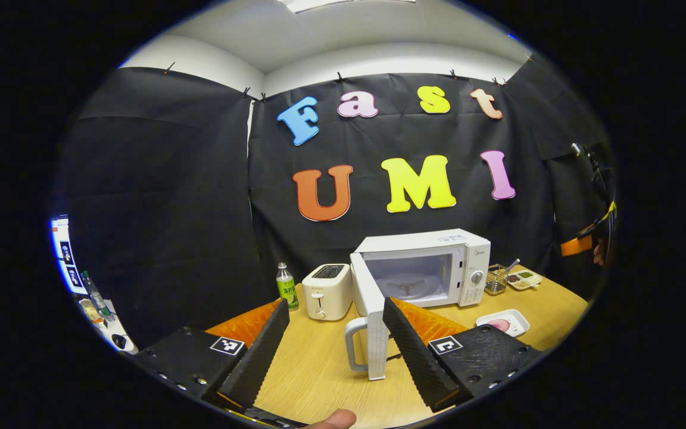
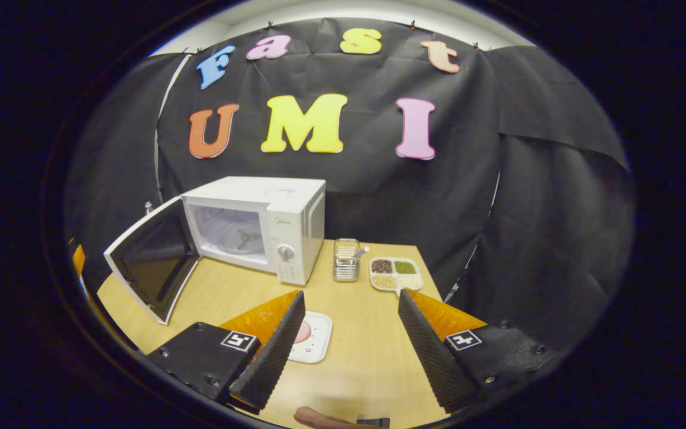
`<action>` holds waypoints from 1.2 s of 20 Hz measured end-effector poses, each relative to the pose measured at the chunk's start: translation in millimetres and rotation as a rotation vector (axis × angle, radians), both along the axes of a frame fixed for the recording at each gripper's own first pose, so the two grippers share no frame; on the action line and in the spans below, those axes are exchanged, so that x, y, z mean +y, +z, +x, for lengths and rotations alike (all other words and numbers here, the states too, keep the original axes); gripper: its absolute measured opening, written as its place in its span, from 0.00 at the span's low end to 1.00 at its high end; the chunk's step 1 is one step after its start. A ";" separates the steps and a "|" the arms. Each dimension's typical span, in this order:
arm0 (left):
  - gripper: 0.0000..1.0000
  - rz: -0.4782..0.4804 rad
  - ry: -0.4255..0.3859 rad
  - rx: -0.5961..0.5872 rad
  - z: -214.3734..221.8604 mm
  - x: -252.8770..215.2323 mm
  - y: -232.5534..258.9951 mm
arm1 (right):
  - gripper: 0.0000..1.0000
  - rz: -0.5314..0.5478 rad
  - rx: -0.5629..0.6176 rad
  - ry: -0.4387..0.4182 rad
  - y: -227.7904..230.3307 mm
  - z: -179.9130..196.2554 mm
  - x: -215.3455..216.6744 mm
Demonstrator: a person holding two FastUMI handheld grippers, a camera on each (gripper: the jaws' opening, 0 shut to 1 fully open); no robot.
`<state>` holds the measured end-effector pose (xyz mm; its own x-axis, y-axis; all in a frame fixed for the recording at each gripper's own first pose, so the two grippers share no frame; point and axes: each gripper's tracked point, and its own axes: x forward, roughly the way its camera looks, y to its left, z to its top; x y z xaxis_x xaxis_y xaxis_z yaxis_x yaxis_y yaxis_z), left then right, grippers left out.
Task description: Open the microwave oven with the left hand, put the food in, and close the microwave oven.
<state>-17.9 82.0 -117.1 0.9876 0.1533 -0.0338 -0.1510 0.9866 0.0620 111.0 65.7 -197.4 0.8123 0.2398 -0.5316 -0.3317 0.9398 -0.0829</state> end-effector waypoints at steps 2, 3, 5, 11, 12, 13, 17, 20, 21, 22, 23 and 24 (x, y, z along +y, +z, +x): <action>0.96 -0.039 -0.012 -0.011 2.5 -7.4 8.2 | 1.00 0.002 0.111 0.018 -27.1 13.0 5.3; 0.96 -0.056 -0.025 -0.013 4.5 -13.0 11.0 | 1.00 0.007 0.168 0.026 -43.3 19.9 9.6; 0.96 -0.074 -0.020 -0.028 7.1 -15.2 17.7 | 1.00 0.016 0.288 0.053 -70.2 26.1 17.4; 0.94 -0.101 -0.025 -0.090 16.2 -31.1 43.2 | 1.00 -0.005 0.525 0.056 -142.9 50.6 17.0; 0.94 -0.103 -0.039 -0.095 17.8 -34.7 44.4 | 0.99 -0.013 0.554 0.049 -152.9 52.0 15.0; 0.94 -0.100 -0.053 -0.098 19.4 -39.3 45.2 | 0.97 -0.015 0.584 0.049 -161.4 52.7 14.6; 0.94 -0.112 -0.100 -0.079 22.2 -55.0 39.7 | 0.75 -0.013 0.703 0.030 -196.8 52.5 17.0; 0.94 -0.095 -0.092 -0.060 26.3 -51.5 33.0 | 0.80 -0.020 0.811 -0.017 -219.7 46.9 17.5; 0.94 -0.094 -0.090 -0.055 26.9 -50.7 30.7 | 0.76 -0.007 0.832 -0.010 -223.3 46.4 21.6; 0.94 -0.095 -0.089 -0.051 27.7 -50.2 28.8 | 0.61 0.007 0.850 -0.002 -225.3 45.6 26.0; 0.94 -0.097 -0.088 -0.046 28.1 -48.6 26.2 | 0.65 0.026 0.862 0.013 -227.0 44.8 33.0; 0.94 -0.098 -0.087 -0.040 30.7 -46.1 22.4 | 0.62 0.040 0.881 0.035 -227.8 43.6 38.6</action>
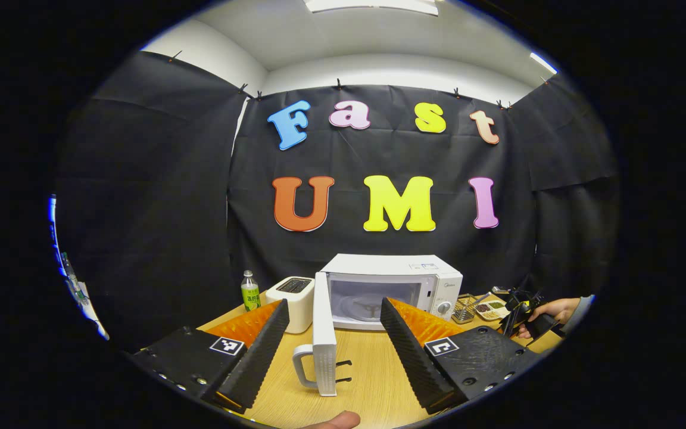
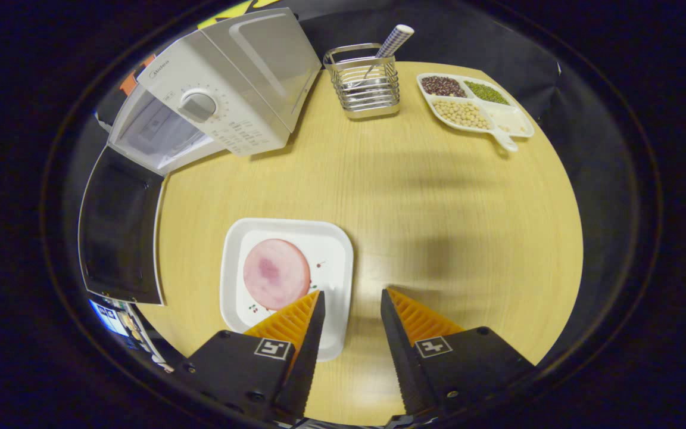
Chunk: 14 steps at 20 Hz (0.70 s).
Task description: Open the microwave oven with the left hand, put the food in, and close the microwave oven.
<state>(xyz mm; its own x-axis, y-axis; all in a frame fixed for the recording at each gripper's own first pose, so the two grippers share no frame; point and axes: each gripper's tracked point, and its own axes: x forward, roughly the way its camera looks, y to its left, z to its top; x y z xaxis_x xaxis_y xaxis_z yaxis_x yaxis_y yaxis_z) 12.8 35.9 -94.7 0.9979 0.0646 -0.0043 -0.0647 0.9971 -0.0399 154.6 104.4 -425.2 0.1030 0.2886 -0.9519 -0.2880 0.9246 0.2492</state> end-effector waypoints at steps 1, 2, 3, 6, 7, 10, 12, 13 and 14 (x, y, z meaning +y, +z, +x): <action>0.94 -0.002 0.002 0.007 0.1 1.4 -2.6 | 0.51 0.023 0.024 0.010 -0.4 -2.9 6.8; 0.94 -0.005 0.004 0.013 0.0 1.6 -4.0 | 0.33 0.027 0.041 0.017 -2.9 -3.7 7.5; 0.94 -0.007 0.003 0.018 0.5 1.4 -5.7 | 0.35 0.037 0.064 0.019 -9.2 -3.7 8.9; 0.94 -0.011 0.004 0.023 0.5 1.2 -9.3 | 0.16 0.096 0.100 0.024 -15.6 0.4 10.5; 0.94 -0.009 0.004 0.020 0.1 0.1 -8.7 | 0.01 0.123 0.117 0.029 -13.5 0.7 9.1; 0.94 -0.007 -0.001 0.000 -1.0 -6.4 -4.8 | 0.00 0.200 0.165 -0.002 -15.2 0.6 9.8; 0.94 -0.008 -0.011 -0.003 -3.4 -12.9 -4.7 | 0.04 0.249 0.174 -0.022 -13.7 -0.3 10.1; 0.94 -0.007 -0.015 0.000 -3.7 -14.8 -5.4 | 0.04 0.274 0.183 -0.028 -13.0 -2.0 9.5; 0.94 -0.004 -0.018 0.003 -4.3 -15.8 -4.0 | 0.04 0.295 0.191 -0.052 -12.0 -3.8 9.0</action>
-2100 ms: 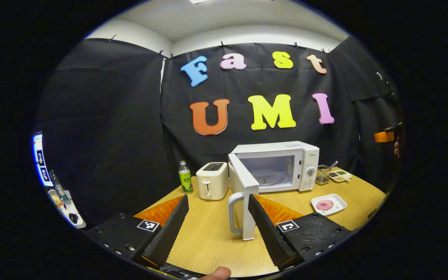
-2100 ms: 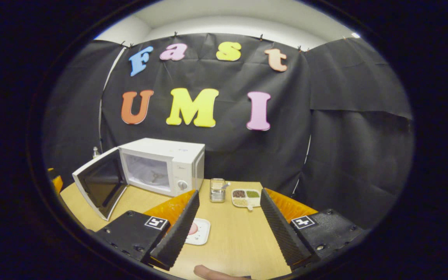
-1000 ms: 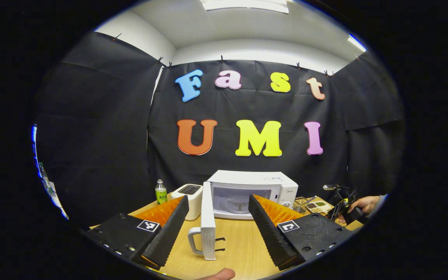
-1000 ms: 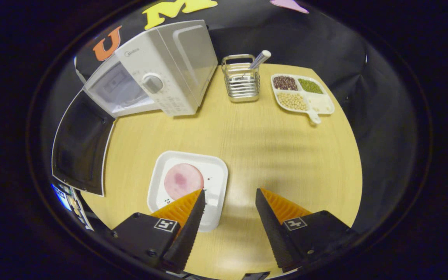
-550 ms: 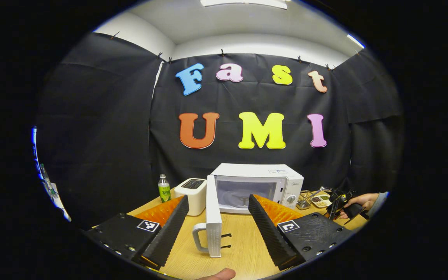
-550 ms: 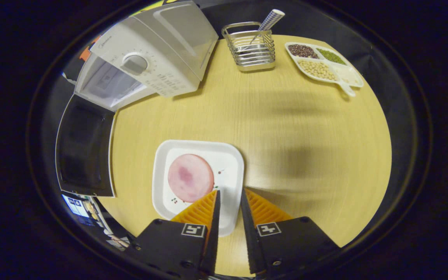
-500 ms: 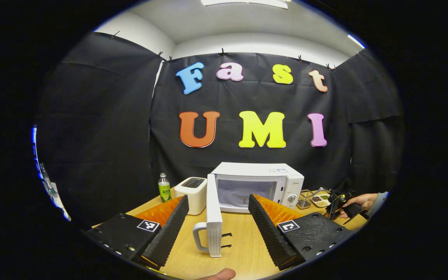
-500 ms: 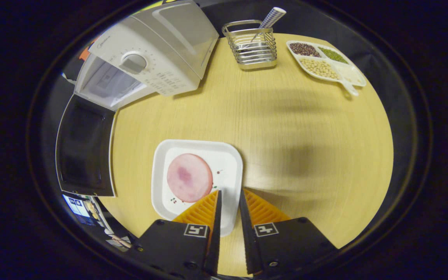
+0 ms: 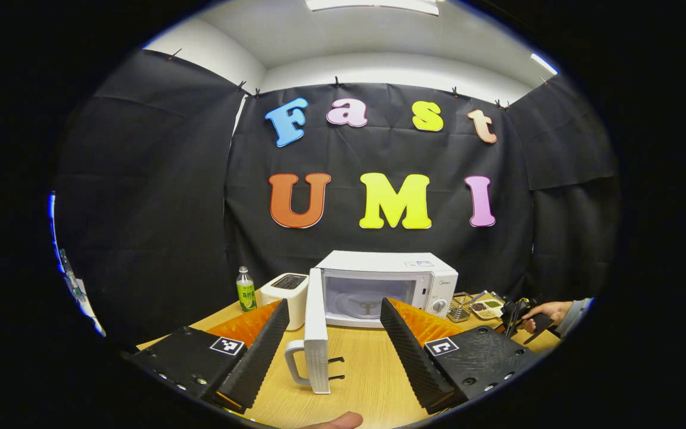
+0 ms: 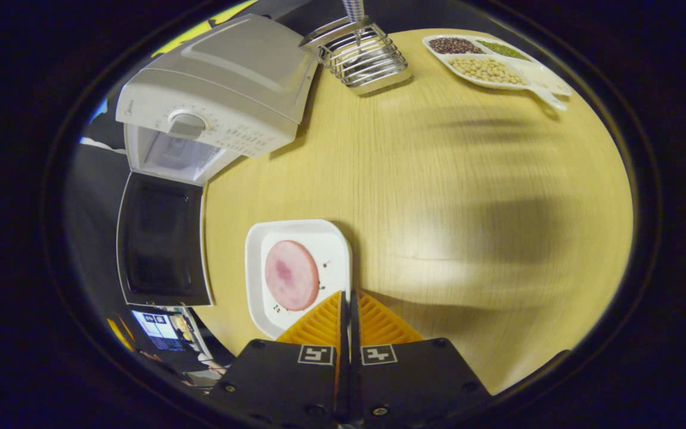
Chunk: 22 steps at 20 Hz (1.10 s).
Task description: Open the microwave oven with the left hand, put the food in, and close the microwave oven.
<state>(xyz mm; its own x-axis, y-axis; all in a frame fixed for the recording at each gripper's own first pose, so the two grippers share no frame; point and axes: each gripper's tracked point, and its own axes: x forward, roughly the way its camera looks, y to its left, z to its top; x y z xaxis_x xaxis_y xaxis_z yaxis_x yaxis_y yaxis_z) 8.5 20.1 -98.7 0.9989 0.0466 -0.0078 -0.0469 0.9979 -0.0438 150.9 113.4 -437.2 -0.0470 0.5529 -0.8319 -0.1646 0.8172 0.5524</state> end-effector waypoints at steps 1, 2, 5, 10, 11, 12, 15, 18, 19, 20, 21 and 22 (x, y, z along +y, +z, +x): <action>0.94 0.003 -0.002 0.001 -1.5 -0.9 0.7 | 0.04 0.017 0.014 -0.024 0.1 -3.2 -0.7; 0.94 0.007 -0.003 -0.003 -2.5 -1.9 3.0 | 0.04 0.031 0.021 -0.045 0.4 -7.1 -3.8; 0.94 0.006 -0.005 -0.023 -8.8 -1.0 10.6 | 0.04 0.081 0.055 -0.096 4.1 -21.1 -8.8; 0.94 -0.009 -0.018 -0.030 -8.5 0.5 10.0 | 0.04 0.115 0.086 -0.223 18.5 -35.8 -10.3; 0.94 -0.011 -0.020 -0.027 -7.2 0.8 8.9 | 0.04 0.117 0.089 -0.255 22.1 -38.7 -7.8; 0.94 -0.014 -0.024 -0.026 -7.2 0.2 7.5 | 0.04 0.114 0.091 -0.279 26.3 -44.2 -5.0; 0.94 -0.022 -0.031 -0.016 -9.7 4.8 2.0 | 0.04 0.107 0.059 -0.319 39.6 -54.3 12.0; 0.94 -0.035 -0.023 -0.012 -12.2 16.3 2.0 | 0.04 0.157 0.052 -0.349 57.4 -60.8 43.4; 0.94 -0.036 -0.015 -0.016 -13.9 22.9 3.6 | 0.04 0.168 0.048 -0.358 60.9 -60.5 52.8; 0.94 -0.036 -0.008 -0.021 -14.9 28.8 4.3 | 0.04 0.176 0.039 -0.374 64.6 -60.0 65.1; 0.94 -0.034 -0.003 -0.027 -17.2 33.5 4.7 | 0.04 0.181 0.031 -0.377 66.8 -59.5 75.6; 0.94 -0.031 0.001 -0.031 -19.5 38.0 4.5 | 0.04 0.187 0.024 -0.379 68.4 -58.3 88.3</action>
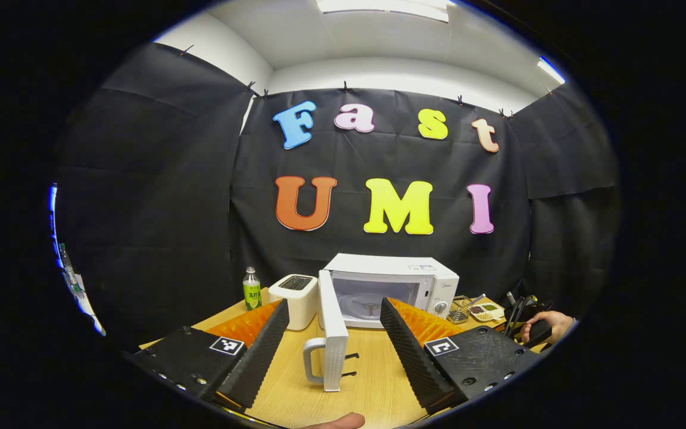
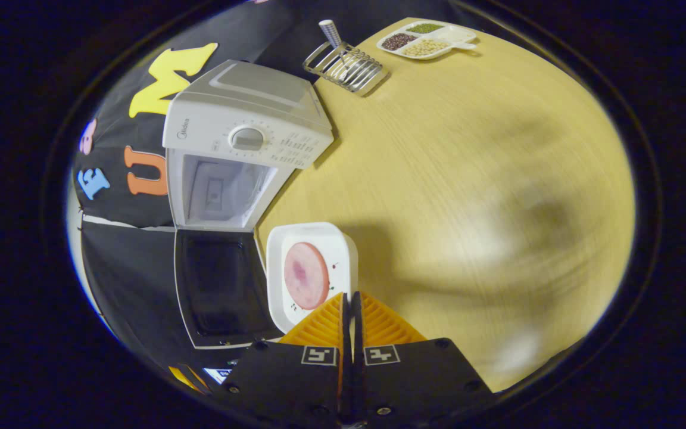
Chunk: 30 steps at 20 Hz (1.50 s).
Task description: Open the microwave oven with the left hand, put the food in, and close the microwave oven.
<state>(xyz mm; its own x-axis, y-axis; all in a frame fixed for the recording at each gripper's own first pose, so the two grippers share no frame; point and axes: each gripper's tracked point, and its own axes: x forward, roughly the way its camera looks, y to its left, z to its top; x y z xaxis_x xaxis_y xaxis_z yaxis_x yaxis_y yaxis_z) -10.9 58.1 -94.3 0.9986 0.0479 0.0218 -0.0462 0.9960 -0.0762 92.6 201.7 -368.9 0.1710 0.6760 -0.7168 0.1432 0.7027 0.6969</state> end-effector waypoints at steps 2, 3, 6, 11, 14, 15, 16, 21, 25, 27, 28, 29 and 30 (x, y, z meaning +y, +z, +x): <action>0.94 0.007 0.009 0.004 -2.9 11.6 -3.0 | 0.04 0.016 -0.009 -0.025 2.7 4.2 24.9; 0.94 0.010 0.017 0.008 -3.9 18.6 -4.3 | 0.04 0.027 -0.010 -0.050 3.6 8.4 37.8; 0.94 -0.005 0.037 0.016 -5.0 35.0 -7.9 | 0.04 0.049 -0.010 -0.160 4.6 23.4 72.6; 0.93 0.004 0.042 0.026 -6.3 48.9 -14.9 | 0.04 0.091 -0.075 -0.352 4.5 64.1 127.4; 0.93 0.003 0.049 0.029 -2.5 55.7 -19.6 | 0.04 0.202 -0.135 -0.529 11.8 97.4 162.8; 0.93 0.000 0.044 0.038 -1.2 55.5 -23.1 | 0.04 0.231 -0.163 -0.594 12.6 110.1 171.6; 0.93 -0.002 0.040 0.048 0.0 55.7 -26.8 | 0.04 0.244 -0.184 -0.649 10.2 121.4 179.2; 0.93 -0.013 0.016 0.063 8.5 55.2 -36.2 | 0.04 0.266 -0.283 -0.782 4.1 164.4 216.3; 0.93 -0.034 0.014 0.095 19.3 63.4 -55.1 | 0.06 0.295 -0.338 -0.862 9.3 198.3 240.8; 0.93 -0.035 0.016 0.123 21.9 67.0 -62.9 | 0.06 0.270 -0.405 -0.872 11.7 215.2 245.3; 0.93 -0.031 0.023 0.129 22.2 71.2 -65.3 | 0.07 0.260 -0.434 -0.869 13.1 222.6 248.1; 0.93 -0.026 0.030 0.129 23.5 75.2 -67.3 | 0.08 0.250 -0.454 -0.862 12.5 227.6 250.2; 0.93 -0.024 0.036 0.130 25.2 77.3 -69.2 | 0.10 0.248 -0.466 -0.859 13.2 230.5 252.7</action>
